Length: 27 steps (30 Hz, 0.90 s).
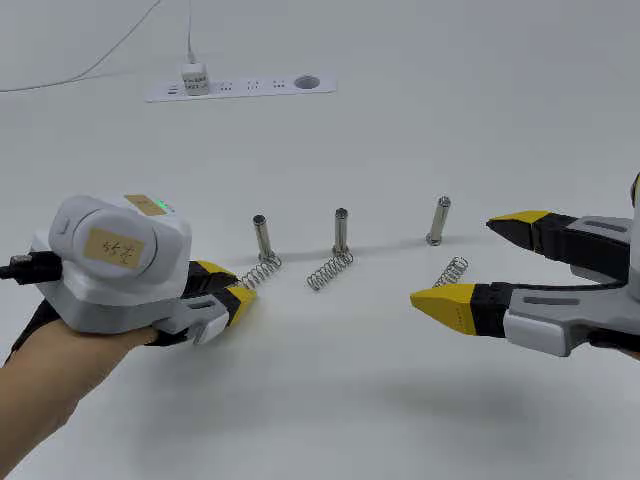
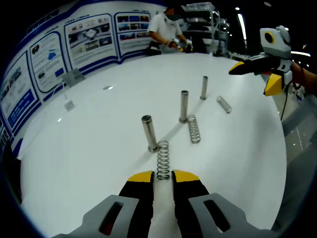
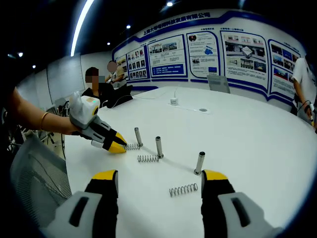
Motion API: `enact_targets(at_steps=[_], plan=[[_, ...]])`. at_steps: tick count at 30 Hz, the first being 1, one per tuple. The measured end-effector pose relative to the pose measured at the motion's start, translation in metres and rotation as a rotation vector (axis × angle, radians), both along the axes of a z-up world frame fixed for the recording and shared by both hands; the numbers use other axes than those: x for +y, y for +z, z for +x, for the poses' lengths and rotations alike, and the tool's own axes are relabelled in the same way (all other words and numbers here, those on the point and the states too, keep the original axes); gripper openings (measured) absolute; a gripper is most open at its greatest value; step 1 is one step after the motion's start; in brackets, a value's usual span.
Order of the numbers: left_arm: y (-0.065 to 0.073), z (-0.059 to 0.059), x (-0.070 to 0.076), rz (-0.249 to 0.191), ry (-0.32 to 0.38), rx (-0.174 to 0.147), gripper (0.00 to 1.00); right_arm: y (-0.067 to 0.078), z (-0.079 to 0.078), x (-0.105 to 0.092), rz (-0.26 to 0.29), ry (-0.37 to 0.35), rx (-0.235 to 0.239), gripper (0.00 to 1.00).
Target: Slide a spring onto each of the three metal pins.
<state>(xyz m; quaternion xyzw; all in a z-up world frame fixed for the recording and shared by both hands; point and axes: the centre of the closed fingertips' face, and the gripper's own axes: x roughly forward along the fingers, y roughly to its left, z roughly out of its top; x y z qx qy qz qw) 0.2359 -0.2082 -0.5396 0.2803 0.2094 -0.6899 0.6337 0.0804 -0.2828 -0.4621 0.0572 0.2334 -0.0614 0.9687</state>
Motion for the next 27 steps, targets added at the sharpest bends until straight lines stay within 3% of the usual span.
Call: enact_targets(at_steps=[9, 14, 24, 27], plan=[[-0.001, 0.0, 0.0, 0.013, 0.0, 0.019, 0.11, -0.003, -0.003, -0.001, 0.006, -0.007, 0.008, 0.69], [-0.001, -0.001, 0.0, 0.028, -0.016, 0.003, 0.11, -0.004, -0.004, -0.001, 0.016, -0.015, 0.013, 0.69], [-0.001, -0.005, 0.009, 0.045, -0.025, 0.0, 0.1, -0.004, -0.007, -0.002, 0.054, -0.032, 0.013, 0.68], [0.002, -0.007, 0.013, 0.029, 0.001, 0.052, 0.1, 0.001, -0.006, -0.003, 0.064, -0.038, -0.007, 0.68]])
